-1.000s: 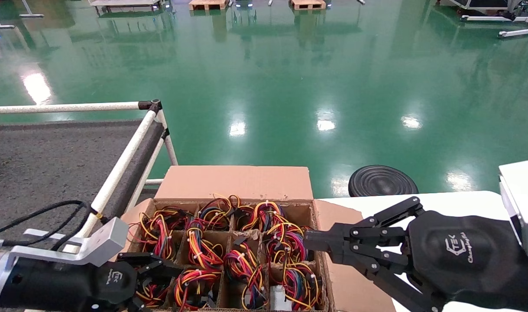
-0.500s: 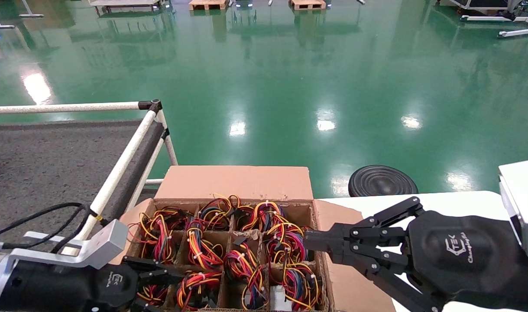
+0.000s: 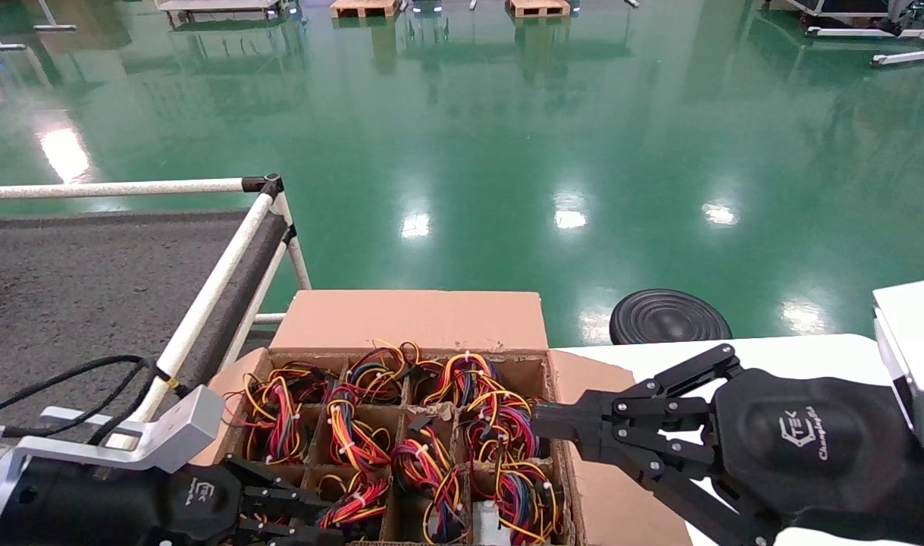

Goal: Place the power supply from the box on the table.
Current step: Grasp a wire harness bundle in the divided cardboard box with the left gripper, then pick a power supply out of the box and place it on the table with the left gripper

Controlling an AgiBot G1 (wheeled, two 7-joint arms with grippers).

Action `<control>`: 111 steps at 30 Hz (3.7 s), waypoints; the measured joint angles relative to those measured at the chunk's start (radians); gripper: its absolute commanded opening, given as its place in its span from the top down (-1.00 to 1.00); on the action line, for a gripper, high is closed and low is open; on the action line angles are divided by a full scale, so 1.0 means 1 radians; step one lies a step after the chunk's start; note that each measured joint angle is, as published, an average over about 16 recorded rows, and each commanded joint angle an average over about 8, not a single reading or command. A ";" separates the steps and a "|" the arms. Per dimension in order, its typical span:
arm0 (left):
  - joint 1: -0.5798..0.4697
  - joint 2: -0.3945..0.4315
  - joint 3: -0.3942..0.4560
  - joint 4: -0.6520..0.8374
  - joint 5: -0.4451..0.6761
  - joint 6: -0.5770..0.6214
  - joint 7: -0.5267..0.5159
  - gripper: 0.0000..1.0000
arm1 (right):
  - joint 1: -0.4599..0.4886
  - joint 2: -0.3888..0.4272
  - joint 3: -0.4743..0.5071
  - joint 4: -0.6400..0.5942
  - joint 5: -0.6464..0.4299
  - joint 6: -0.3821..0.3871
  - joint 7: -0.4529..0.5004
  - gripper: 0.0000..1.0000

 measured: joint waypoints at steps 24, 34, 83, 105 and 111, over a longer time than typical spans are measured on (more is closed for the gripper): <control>-0.039 -0.015 -0.013 -0.006 -0.037 0.010 0.031 1.00 | 0.000 0.000 0.000 0.000 0.000 0.000 0.000 1.00; -0.093 -0.019 -0.076 -0.030 -0.043 0.009 0.081 1.00 | 0.000 0.000 0.000 0.000 0.000 0.000 0.000 1.00; -0.812 0.018 -0.450 -0.346 0.574 0.100 -0.004 1.00 | 0.000 0.000 0.000 0.000 0.000 0.000 0.000 1.00; -1.048 -0.135 -0.348 -0.252 0.876 0.125 -0.033 1.00 | 0.000 0.000 0.000 0.000 0.000 0.000 0.000 1.00; -1.073 -0.180 -0.304 -0.210 0.907 0.126 -0.042 1.00 | 0.000 0.000 0.000 0.000 0.000 0.000 0.000 1.00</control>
